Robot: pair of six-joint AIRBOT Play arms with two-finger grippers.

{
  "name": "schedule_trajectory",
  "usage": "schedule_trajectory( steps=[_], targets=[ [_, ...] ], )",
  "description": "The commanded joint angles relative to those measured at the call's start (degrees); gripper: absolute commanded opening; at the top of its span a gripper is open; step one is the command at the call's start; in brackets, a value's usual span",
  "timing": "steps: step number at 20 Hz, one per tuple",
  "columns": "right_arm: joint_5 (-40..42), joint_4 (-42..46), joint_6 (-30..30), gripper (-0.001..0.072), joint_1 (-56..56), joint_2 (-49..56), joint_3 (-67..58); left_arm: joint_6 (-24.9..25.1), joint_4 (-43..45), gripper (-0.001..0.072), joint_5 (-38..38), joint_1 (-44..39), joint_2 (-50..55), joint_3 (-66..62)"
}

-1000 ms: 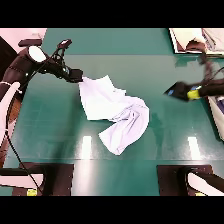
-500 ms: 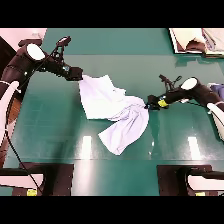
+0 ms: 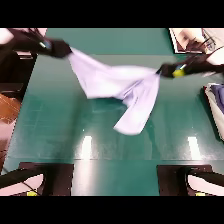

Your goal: Fold the shirts.

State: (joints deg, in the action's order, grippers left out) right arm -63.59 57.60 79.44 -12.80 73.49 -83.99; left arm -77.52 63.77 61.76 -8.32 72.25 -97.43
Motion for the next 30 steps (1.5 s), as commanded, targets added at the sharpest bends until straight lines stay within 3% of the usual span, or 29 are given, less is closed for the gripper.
schedule_trajectory(
  steps=[1, 8, 14, 19, 23, 25, 30],
  targets=[
    [-2.27, 1.07, -0.02, 0.0020, 2.67, -9.70, -11.39, 0.00, 0.02, 0.0020, -2.36, 0.02, -9.27, -9.07],
    [-5.55, 3.93, 0.13, 0.0019, 2.99, -22.88, -22.14, -0.07, 0.00, 0.0020, -8.44, 0.02, -23.69, -13.88],
    [-6.49, 4.00, 2.21, 0.0019, 2.99, -24.55, -23.39, -0.09, 1.31, 0.0019, -8.63, 0.02, -24.83, -15.63],
    [-15.85, 3.96, 6.29, 0.0019, -0.42, -13.05, -22.91, -5.05, 13.62, 0.0020, 6.97, 0.02, -15.72, -11.98],
    [-18.14, 3.91, 6.23, 0.0019, -5.01, 1.07, -14.78, -4.98, 12.44, 0.0021, 13.81, 0.02, -3.56, -0.04],
    [-16.55, 3.58, 4.92, 0.0019, -5.42, 8.02, -10.45, -4.94, 12.24, 0.0021, 11.67, 0.02, 3.08, 6.84],
    [-8.72, 3.41, 3.39, 0.0020, -3.52, 20.76, -12.52, -3.02, 13.03, 0.0022, -4.15, 0.04, 15.10, 10.69]
  ],
)
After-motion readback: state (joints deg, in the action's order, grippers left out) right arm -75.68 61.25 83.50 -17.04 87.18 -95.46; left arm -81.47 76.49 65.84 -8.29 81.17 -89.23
